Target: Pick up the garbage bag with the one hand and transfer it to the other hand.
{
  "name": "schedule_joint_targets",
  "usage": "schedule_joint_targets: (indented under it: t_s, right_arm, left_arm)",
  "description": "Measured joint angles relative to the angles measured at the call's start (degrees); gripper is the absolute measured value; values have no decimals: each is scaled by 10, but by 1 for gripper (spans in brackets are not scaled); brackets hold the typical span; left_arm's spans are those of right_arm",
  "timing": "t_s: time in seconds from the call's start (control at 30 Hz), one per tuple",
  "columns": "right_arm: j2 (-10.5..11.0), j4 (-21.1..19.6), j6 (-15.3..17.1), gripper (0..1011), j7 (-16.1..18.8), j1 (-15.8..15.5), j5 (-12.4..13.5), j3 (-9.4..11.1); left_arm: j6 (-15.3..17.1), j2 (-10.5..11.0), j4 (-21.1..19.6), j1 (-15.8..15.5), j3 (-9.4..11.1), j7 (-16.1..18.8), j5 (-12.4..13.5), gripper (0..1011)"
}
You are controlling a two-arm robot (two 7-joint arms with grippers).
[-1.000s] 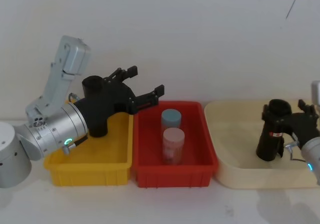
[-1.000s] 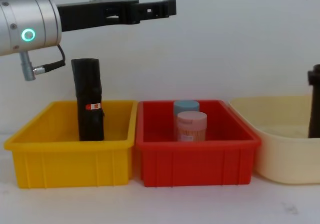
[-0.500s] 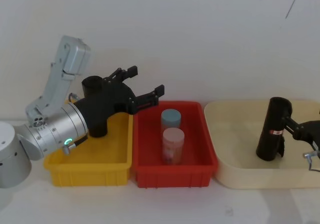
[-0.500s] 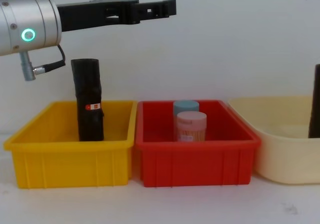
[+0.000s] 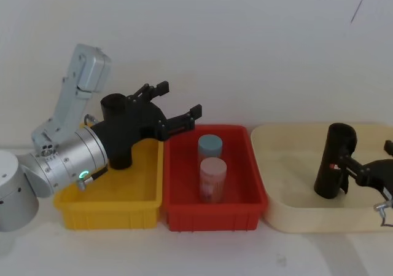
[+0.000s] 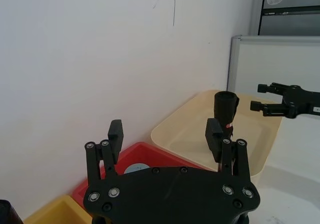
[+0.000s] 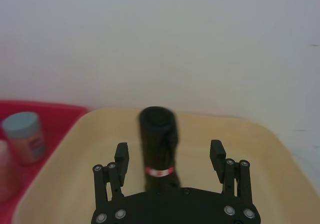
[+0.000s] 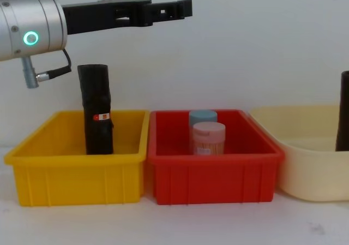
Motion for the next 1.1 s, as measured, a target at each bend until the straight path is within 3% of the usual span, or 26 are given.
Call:
schedule_joint_targets:
  t_s: [0.3,0.6,1.1]
  right_arm:
    - [11,-25,8,999,46,-21,19,-7]
    - [22,-27,12,999,90,-28,31,-34]
    - [21,28,-1,999,134,13,21,-99]
  left_arm:
    - [0,0,0,0,0,0,0,1002]
    - [0,0,0,0,0,0,0,1002]
    - [0,0,0,0,0,0,0,1002]
